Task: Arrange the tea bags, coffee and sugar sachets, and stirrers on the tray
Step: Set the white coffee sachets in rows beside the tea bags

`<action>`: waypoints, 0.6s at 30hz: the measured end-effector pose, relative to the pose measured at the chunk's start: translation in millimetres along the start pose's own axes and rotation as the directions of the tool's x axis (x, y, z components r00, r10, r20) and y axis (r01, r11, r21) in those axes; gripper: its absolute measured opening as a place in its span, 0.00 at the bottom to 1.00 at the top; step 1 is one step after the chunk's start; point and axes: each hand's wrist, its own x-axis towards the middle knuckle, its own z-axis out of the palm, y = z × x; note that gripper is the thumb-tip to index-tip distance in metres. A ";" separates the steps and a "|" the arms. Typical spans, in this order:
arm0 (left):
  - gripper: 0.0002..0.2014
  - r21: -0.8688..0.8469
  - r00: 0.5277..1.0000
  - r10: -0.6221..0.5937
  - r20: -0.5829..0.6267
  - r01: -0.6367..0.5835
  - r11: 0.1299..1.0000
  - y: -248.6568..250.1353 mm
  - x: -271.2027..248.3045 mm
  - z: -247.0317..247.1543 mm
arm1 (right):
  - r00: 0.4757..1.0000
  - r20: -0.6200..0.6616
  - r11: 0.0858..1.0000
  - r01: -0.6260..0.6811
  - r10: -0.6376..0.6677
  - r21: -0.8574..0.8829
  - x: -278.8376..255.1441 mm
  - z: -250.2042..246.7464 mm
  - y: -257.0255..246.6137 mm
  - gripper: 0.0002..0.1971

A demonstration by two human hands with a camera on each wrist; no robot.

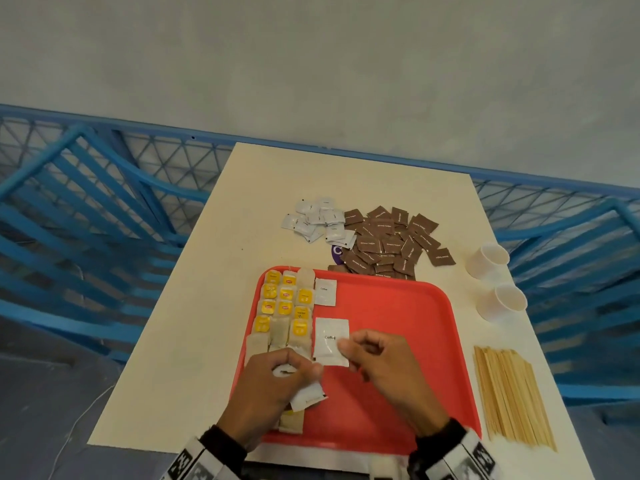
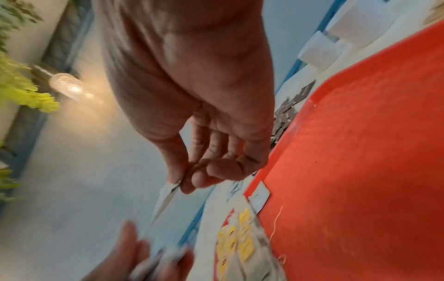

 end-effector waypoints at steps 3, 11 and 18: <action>0.16 0.008 0.998 -0.061 -0.025 0.061 0.998 -13.1 1.6 -10.7 | 0.988 -0.139 0.994 -0.080 0.069 -0.078 50.3 -17.0 12.9 0.11; 0.09 0.119 0.991 -0.083 -0.103 0.095 0.988 -25.8 0.4 -33.9 | 0.941 -0.294 0.865 -0.285 0.170 -0.413 153.7 -34.9 41.8 0.16; 0.09 0.102 0.992 -0.098 -0.083 0.106 0.989 -26.3 1.7 -40.1 | 0.965 -0.234 0.715 -0.084 -0.114 -0.694 150.3 -24.6 53.4 0.07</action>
